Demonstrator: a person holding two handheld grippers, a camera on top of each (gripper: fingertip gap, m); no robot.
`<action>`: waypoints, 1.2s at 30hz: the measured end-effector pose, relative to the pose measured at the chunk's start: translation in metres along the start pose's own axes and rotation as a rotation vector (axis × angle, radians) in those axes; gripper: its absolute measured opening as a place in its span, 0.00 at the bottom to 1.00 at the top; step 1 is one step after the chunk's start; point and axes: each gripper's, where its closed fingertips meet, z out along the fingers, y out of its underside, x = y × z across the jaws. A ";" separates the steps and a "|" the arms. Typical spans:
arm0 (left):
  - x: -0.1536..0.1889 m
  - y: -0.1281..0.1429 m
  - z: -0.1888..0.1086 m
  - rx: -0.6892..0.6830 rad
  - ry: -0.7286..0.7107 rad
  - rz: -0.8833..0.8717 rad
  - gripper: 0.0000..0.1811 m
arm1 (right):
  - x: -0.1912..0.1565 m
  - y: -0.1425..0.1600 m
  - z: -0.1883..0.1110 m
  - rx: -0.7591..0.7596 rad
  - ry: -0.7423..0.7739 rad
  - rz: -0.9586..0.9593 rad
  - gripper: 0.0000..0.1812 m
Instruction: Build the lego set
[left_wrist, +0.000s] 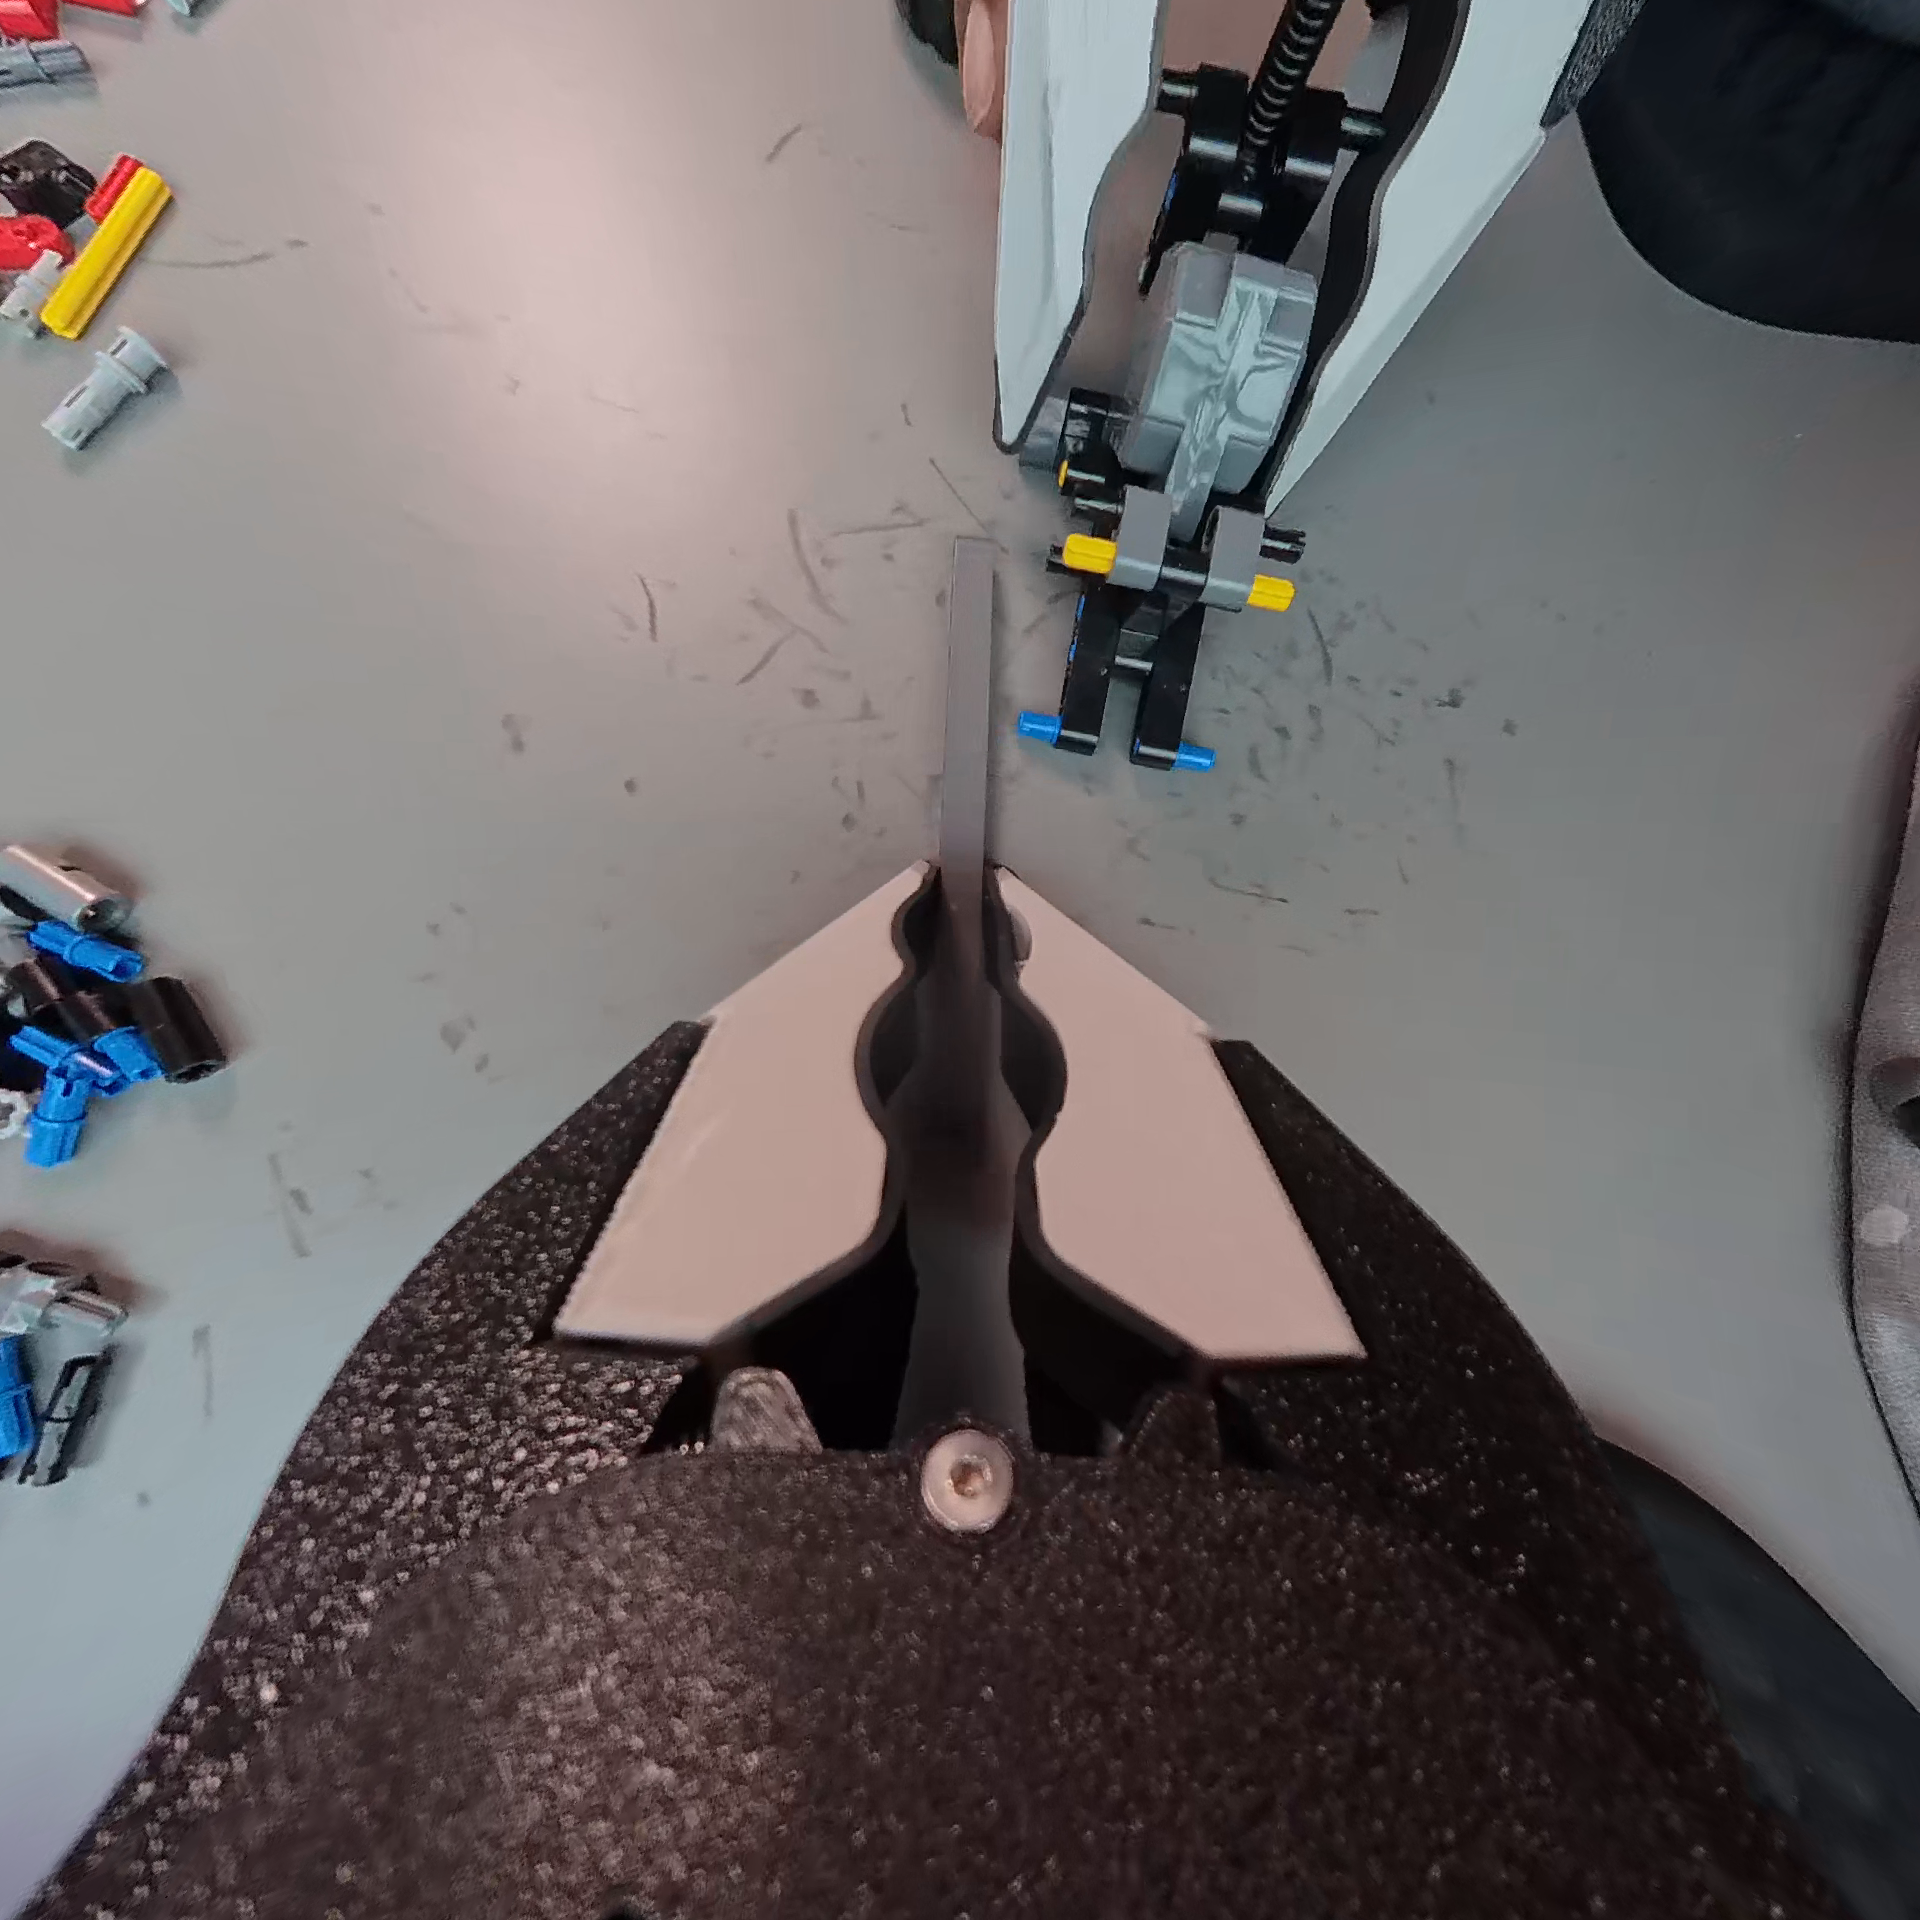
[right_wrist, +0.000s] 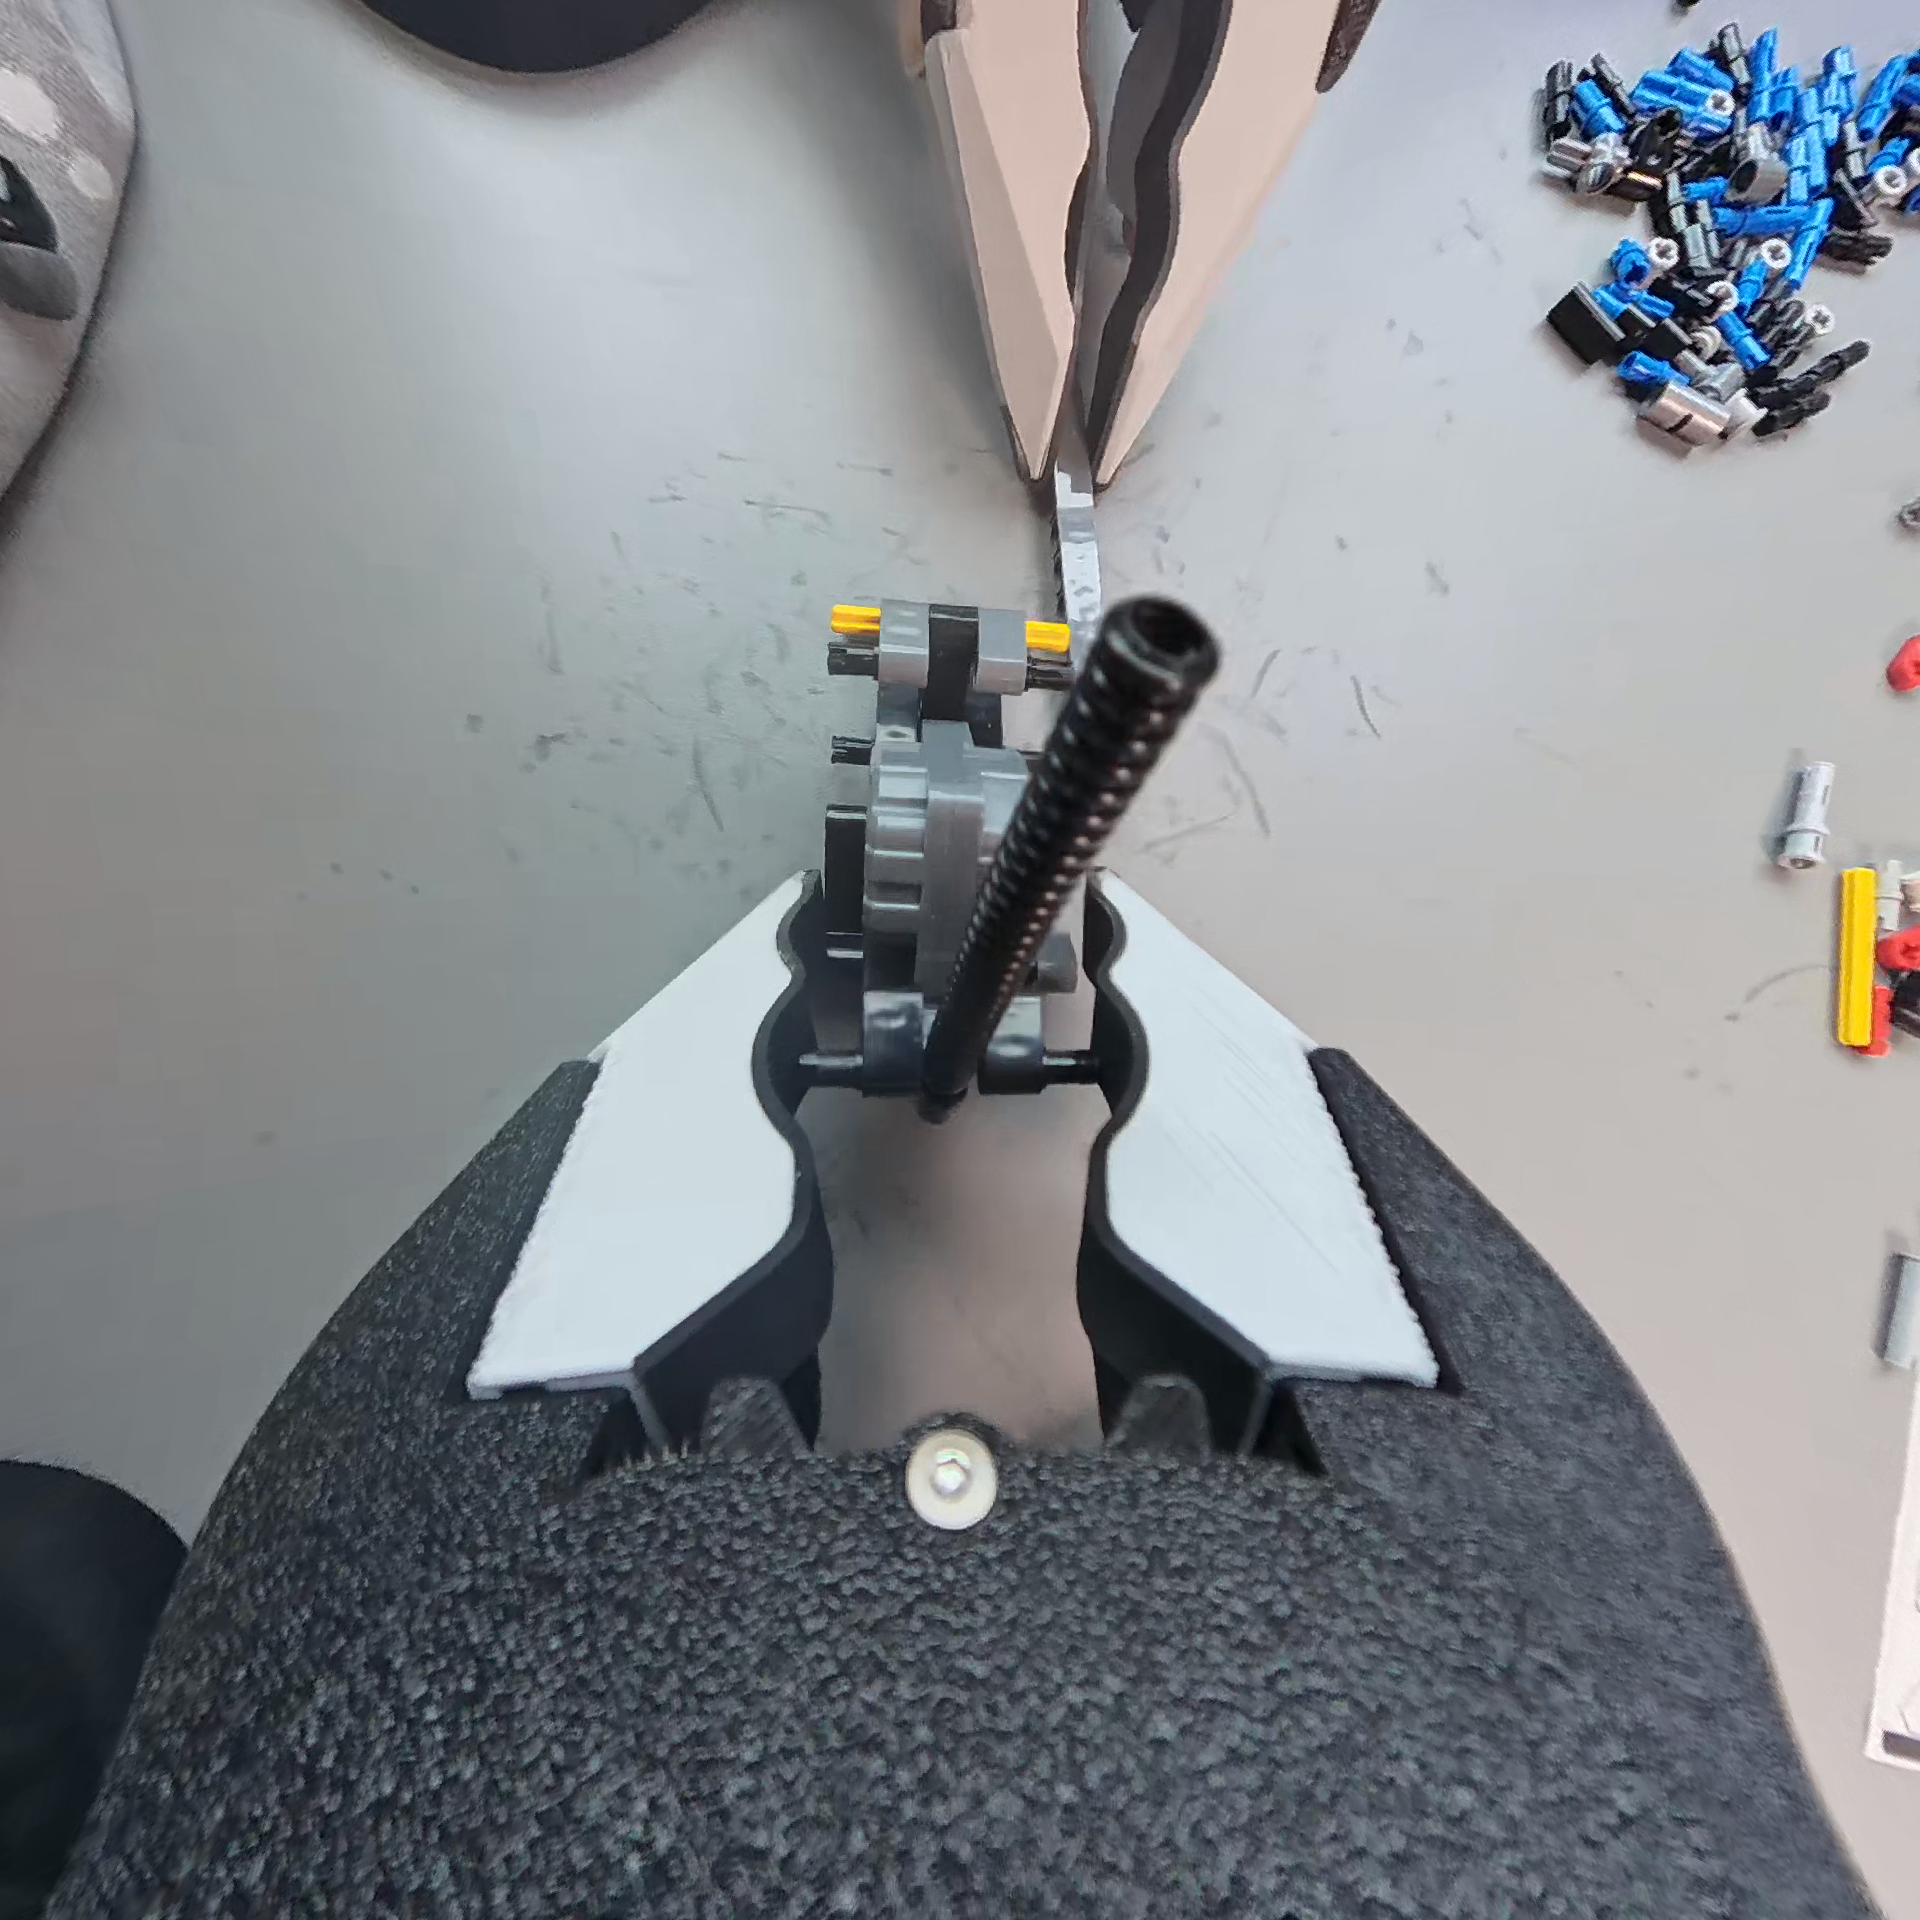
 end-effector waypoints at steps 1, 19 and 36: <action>0.000 0.000 0.000 0.005 0.006 -0.006 0.04 | -0.001 0.001 0.002 -0.025 -0.007 -0.003 0.27; 0.002 -0.001 0.001 0.011 -0.015 0.025 0.06 | 0.036 -0.028 -0.093 0.145 0.213 0.146 0.38; 0.002 -0.001 0.001 0.011 -0.014 0.015 0.05 | 0.164 0.019 -0.123 0.078 0.522 0.299 0.32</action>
